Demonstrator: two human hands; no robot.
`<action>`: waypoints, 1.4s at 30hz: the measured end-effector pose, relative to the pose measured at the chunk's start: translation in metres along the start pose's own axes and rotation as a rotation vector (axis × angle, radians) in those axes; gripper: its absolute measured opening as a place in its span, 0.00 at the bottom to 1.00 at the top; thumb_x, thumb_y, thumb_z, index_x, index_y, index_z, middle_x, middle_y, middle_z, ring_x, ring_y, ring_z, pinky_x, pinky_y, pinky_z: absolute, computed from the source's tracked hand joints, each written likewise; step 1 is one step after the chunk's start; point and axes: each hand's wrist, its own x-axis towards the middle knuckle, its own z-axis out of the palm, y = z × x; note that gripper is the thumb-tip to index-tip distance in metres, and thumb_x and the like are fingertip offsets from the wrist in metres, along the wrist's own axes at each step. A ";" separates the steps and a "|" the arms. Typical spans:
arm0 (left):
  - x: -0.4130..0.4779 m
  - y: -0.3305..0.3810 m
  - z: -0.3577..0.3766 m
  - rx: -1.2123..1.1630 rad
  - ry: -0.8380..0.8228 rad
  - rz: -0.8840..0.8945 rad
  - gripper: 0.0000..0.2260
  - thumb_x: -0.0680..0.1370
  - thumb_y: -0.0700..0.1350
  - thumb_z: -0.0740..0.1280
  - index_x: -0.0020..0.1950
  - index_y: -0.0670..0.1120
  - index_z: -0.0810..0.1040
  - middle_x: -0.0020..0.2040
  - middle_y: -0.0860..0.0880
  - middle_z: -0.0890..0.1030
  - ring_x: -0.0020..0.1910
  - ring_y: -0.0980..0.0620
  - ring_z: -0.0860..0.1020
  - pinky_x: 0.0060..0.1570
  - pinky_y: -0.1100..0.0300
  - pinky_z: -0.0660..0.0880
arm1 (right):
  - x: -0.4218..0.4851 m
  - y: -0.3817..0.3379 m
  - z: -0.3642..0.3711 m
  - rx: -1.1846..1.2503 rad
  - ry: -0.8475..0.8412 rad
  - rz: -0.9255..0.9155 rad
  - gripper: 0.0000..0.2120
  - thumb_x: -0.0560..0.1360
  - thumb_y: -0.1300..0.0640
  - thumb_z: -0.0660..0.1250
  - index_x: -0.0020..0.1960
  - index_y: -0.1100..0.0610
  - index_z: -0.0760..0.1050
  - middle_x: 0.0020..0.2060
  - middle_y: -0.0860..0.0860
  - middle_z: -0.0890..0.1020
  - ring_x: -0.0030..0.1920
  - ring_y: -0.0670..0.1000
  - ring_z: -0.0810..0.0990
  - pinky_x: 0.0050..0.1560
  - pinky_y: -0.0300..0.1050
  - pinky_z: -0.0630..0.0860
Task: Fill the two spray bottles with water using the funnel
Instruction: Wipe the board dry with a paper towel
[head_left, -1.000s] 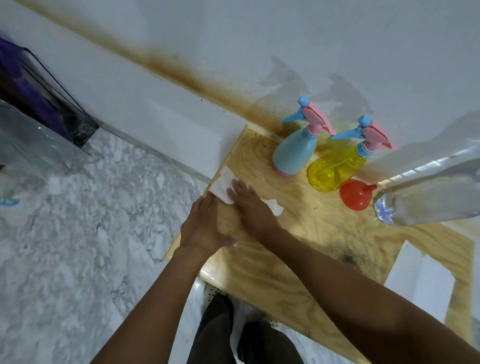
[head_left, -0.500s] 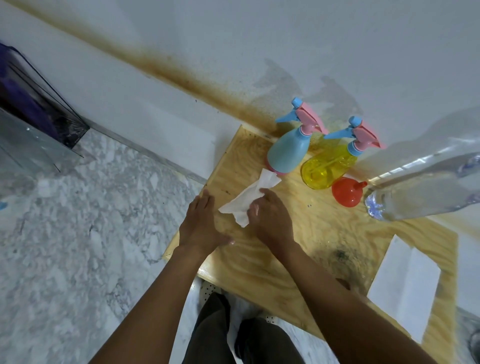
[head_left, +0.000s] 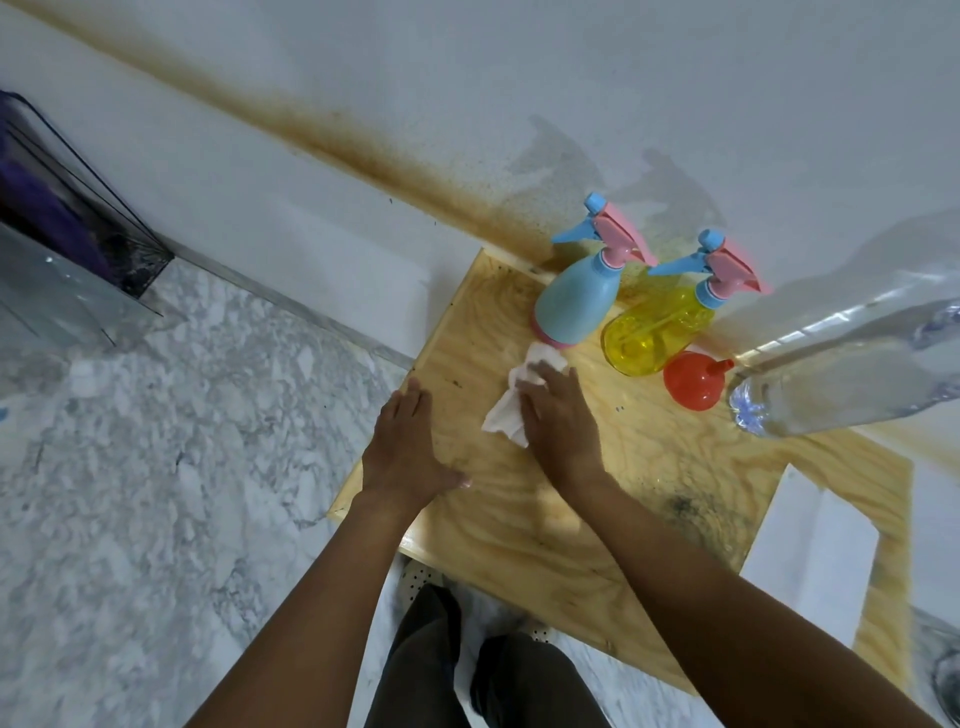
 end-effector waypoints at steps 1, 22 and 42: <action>0.000 0.000 0.000 -0.003 -0.002 -0.001 0.56 0.64 0.62 0.79 0.80 0.44 0.50 0.82 0.49 0.46 0.81 0.47 0.47 0.75 0.51 0.57 | 0.007 0.001 -0.002 0.001 -0.013 0.087 0.14 0.78 0.64 0.65 0.64 0.60 0.79 0.66 0.58 0.78 0.68 0.63 0.74 0.67 0.57 0.72; 0.001 -0.002 0.006 -0.017 0.018 0.004 0.56 0.62 0.60 0.80 0.79 0.43 0.53 0.82 0.48 0.49 0.80 0.45 0.49 0.75 0.48 0.60 | 0.026 -0.004 -0.012 -0.099 -0.157 0.106 0.22 0.83 0.63 0.56 0.77 0.56 0.64 0.75 0.58 0.68 0.71 0.62 0.71 0.64 0.56 0.72; 0.008 0.011 0.020 0.047 0.011 -0.082 0.58 0.65 0.64 0.77 0.80 0.41 0.45 0.82 0.45 0.42 0.80 0.42 0.43 0.77 0.41 0.50 | -0.072 0.006 -0.040 0.097 -0.278 0.001 0.18 0.79 0.64 0.64 0.68 0.57 0.77 0.66 0.59 0.79 0.62 0.59 0.81 0.56 0.50 0.77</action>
